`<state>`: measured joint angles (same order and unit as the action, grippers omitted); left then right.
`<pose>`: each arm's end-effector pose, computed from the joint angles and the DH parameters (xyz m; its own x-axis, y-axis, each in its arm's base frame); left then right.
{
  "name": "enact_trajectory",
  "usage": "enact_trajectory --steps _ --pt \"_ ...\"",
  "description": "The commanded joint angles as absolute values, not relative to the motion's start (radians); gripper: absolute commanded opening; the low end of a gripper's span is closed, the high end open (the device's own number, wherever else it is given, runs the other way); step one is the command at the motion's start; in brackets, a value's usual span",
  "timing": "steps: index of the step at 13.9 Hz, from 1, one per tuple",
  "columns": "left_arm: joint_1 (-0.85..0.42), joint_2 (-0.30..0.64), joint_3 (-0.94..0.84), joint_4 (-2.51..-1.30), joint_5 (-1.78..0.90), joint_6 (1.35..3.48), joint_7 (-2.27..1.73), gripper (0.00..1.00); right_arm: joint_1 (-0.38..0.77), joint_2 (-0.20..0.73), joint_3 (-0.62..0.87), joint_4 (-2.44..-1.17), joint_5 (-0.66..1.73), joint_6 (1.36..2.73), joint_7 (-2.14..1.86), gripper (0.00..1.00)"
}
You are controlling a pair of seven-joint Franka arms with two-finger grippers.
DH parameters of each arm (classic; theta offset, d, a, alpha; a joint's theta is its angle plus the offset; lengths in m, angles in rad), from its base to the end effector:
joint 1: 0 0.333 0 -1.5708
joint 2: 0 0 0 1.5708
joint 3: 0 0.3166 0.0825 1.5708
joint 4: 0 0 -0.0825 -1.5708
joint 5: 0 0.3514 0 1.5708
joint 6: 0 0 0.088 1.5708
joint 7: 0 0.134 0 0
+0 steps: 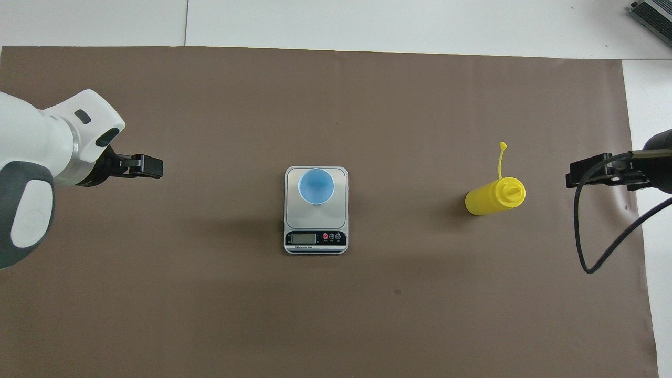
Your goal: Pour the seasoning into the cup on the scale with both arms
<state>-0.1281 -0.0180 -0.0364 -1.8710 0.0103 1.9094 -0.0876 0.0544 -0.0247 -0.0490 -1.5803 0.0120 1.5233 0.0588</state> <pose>0.5256 -0.0863 0.5036 0.9952 -0.0800 0.0570 -0.0798 -0.9968 -0.0056 0.5084 0.0041 0.6026 0.9981 -0.0527 -0.0330 -0.0531 -0.9985 -0.0113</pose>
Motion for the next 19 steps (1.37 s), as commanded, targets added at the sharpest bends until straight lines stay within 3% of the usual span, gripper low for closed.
enact_trajectory --steps 1,5,8,12,14,17,19 --pt "-0.092 -0.028 -0.044 -1.804 0.014 1.817 0.004 1.0 0.061 -0.038 -0.045 -1.597 0.02 1.491 0.037 1.0" --pt "-0.071 -0.025 -0.044 -1.735 0.014 1.749 0.035 1.0 0.046 -0.043 -0.046 -1.612 0.021 1.499 -0.117 1.0" --pt "-0.06 -0.014 -0.044 -1.661 0.014 1.697 0.037 1.0 0.022 -0.107 -0.055 -1.773 0.046 1.684 -0.355 1.0" --pt "-0.057 -0.014 -0.044 -1.596 0.003 1.648 0.034 1.0 -0.099 -0.184 -0.058 -2.006 0.283 1.915 -0.747 1.0" --pt "-0.058 -0.008 -0.044 -1.56 0.003 1.615 0.034 1.0 -0.139 -0.175 -0.06 -2.06 0.401 1.956 -0.985 1.0" --pt "-0.058 -0.021 -0.046 -1.603 0.002 1.627 0.032 1.0 -0.187 -0.161 -0.06 -2.172 0.584 2.026 -1.275 1.0" --pt "-0.064 -0.026 -0.048 -1.612 0.003 1.629 0.029 1.0 -0.231 -0.1 -0.06 -2.207 0.725 2.043 -1.497 1.0"
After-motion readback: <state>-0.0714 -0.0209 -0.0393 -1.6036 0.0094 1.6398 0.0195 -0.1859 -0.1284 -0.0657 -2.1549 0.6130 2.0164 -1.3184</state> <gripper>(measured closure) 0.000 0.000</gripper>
